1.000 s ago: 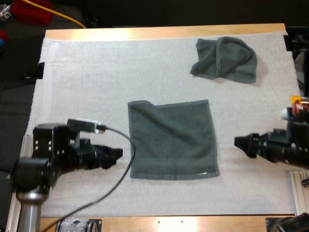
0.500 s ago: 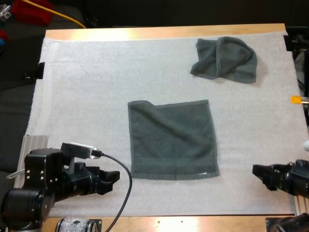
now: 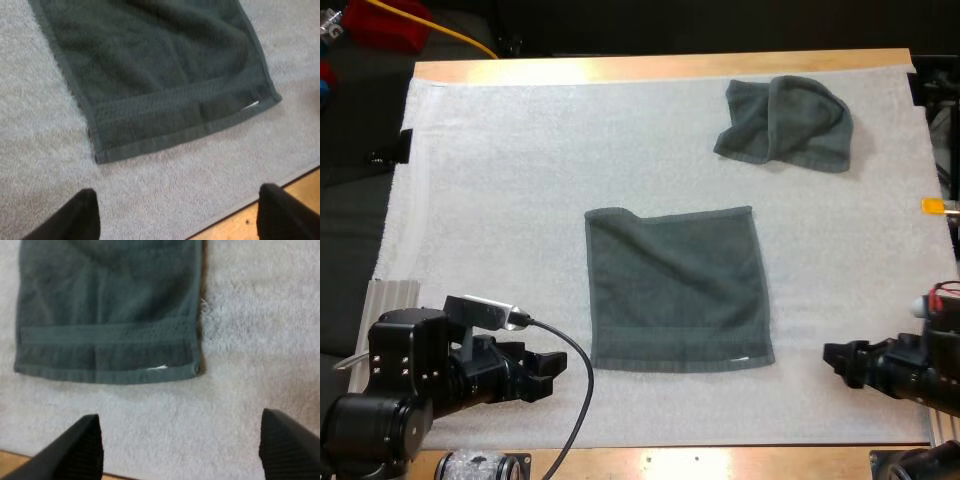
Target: Pick towel from pile, fold and stack
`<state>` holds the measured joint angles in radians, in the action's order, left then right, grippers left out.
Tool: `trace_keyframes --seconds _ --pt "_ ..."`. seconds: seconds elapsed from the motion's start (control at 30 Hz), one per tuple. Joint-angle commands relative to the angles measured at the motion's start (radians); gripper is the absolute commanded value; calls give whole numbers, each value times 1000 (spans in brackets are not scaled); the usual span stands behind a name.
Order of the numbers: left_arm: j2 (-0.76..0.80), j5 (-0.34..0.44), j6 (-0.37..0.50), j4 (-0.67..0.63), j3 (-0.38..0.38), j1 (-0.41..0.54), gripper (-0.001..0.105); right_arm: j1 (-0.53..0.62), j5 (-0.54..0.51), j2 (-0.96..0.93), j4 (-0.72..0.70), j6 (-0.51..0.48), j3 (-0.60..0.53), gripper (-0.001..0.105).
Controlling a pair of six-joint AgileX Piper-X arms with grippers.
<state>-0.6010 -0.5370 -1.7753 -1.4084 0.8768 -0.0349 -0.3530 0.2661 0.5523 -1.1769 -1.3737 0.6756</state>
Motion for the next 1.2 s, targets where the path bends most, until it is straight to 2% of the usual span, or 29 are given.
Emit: trace_keyframes --seconds 0.0,0.23,0.53,1.07,1.17 --pt "-1 10 1 7 1 1 63 -2 25 12 52 22 -41 64" --pt "-1 10 3 17 -2 1 63 -2 140 102 275 111 -185 64" --pt "-1 10 3 20 -2 1 63 -2 213 299 512 168 -248 64" --pt "-1 10 3 21 -2 1 63 -2 281 608 665 168 -248 64" --pt "-1 10 3 21 -2 1 63 -2 324 651 684 168 -248 64"
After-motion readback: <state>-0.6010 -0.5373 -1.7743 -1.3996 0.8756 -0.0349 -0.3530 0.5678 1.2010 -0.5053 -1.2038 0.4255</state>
